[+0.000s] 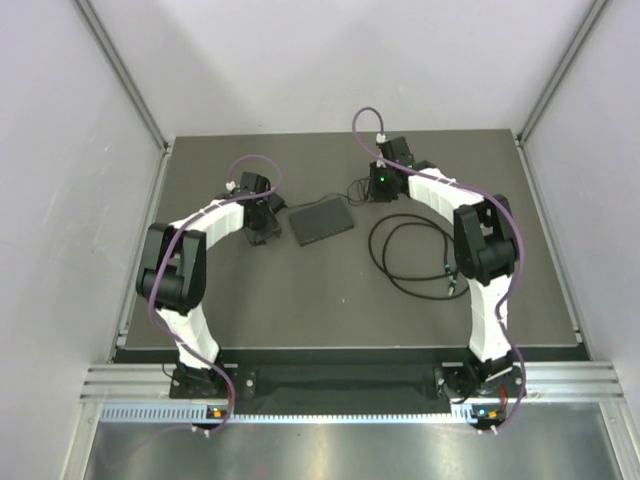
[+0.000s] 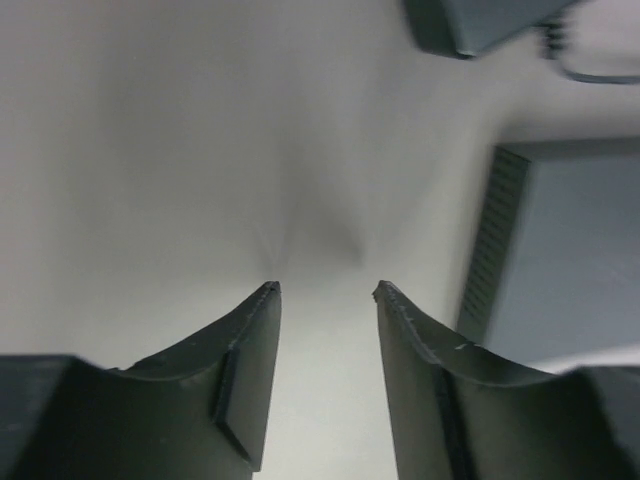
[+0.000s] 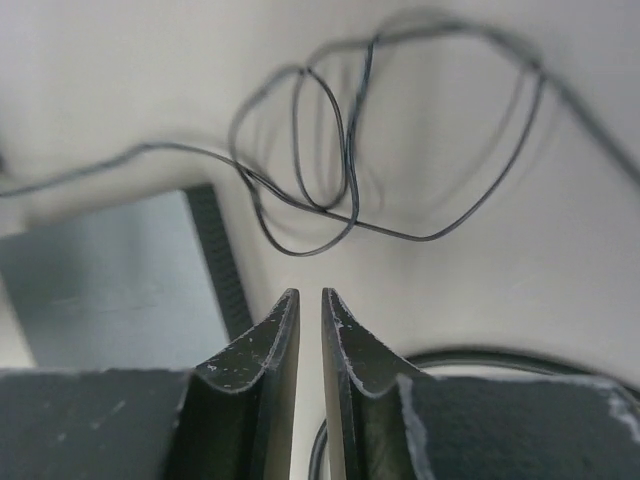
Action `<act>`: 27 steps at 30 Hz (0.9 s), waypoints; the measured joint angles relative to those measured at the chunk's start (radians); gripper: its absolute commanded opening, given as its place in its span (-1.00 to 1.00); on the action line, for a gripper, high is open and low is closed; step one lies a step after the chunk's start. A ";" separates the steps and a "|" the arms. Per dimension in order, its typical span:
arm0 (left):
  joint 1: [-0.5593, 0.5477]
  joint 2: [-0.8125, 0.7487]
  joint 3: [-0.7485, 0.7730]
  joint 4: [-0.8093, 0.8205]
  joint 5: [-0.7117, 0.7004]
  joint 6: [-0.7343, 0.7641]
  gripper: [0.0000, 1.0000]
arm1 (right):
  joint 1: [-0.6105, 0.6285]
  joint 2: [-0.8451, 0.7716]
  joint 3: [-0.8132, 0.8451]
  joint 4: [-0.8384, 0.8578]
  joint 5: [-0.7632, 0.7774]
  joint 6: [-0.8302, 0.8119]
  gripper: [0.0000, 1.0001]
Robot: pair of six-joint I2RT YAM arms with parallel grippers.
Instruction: Pull the plug from the switch port
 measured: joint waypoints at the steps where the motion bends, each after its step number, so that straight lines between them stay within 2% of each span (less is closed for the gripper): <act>1: 0.000 0.019 0.001 0.005 -0.002 -0.002 -0.06 | 0.002 0.015 0.002 -0.006 -0.006 0.002 -0.70; 5: 0.002 0.072 0.047 0.020 -0.008 -0.003 -0.12 | 0.019 0.052 0.002 -0.023 -0.020 0.003 -0.72; 18: 0.002 0.143 0.117 0.065 0.005 -0.006 -0.12 | 0.075 0.080 -0.007 0.016 -0.057 0.039 -0.73; 27: -0.012 0.213 0.212 0.066 0.038 0.005 -0.12 | 0.101 0.056 -0.105 0.083 -0.055 0.051 -0.71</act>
